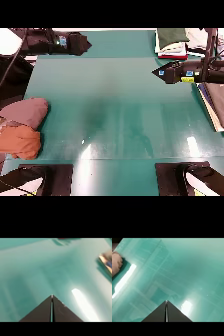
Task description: Fold the shirts.
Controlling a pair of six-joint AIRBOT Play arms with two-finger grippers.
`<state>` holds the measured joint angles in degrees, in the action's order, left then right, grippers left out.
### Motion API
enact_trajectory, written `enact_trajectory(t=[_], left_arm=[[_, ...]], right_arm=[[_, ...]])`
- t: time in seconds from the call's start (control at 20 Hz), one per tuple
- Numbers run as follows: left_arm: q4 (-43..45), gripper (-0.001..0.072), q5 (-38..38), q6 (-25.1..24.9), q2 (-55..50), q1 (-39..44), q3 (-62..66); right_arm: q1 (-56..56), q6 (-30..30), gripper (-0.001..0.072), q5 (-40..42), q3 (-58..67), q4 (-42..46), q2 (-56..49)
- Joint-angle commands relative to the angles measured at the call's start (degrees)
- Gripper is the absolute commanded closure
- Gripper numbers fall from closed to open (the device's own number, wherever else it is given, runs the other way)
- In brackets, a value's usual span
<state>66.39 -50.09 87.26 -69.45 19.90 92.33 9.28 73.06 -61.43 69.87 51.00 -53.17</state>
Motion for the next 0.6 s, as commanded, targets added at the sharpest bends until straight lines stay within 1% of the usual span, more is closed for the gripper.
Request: enact_trajectory(t=[0.0, 0.1, 0.2, 0.25, 0.3, 0.35, 0.4, 0.45, 0.55], left_arm=[[7.69, 0.0676, -6.56, 0.61, 3.37, -6.88, 0.09], [15.37, 0.0676, -13.46, 1.33, 5.38, -13.42, -0.52], [25.14, 0.0676, -22.34, 0.02, 5.68, -19.50, -2.38], [29.33, 0.0675, -25.09, -0.26, 5.68, -22.12, -4.39], [31.74, 0.0668, -26.32, -0.31, 5.64, -24.79, -7.21], [32.20, 0.0381, -25.79, -0.17, 5.64, -27.67, -10.95], [32.17, 0.0036, -24.33, 1.25, 5.55, -30.03, -14.82], [32.15, 0.0008, -22.21, 2.97, 5.53, -32.09, -19.17], [32.15, 0.0012, -15.85, 2.91, 5.53, -34.64, -27.91]], right_arm=[[0.02, -0.02, 0.0694, -0.85, 0.00, 0.07, 0.07], [0.02, -0.02, 0.0694, -1.44, -0.02, 0.04, 0.04], [0.02, -0.02, 0.0694, -1.18, -0.02, 0.04, 0.04], [0.02, -0.02, 0.0693, -1.14, -0.02, 0.02, 0.04], [0.02, -0.02, 0.0694, -1.11, -0.02, 0.02, 0.04], [0.02, -0.02, 0.0694, -0.98, -0.02, 0.04, 0.04], [0.02, -0.02, 0.0694, -0.83, -0.02, 0.04, 0.04], [0.02, -0.02, 0.0694, -0.83, -0.02, 0.02, 0.04], [0.04, -0.02, 0.0694, -0.85, -0.02, 0.00, 0.04]])
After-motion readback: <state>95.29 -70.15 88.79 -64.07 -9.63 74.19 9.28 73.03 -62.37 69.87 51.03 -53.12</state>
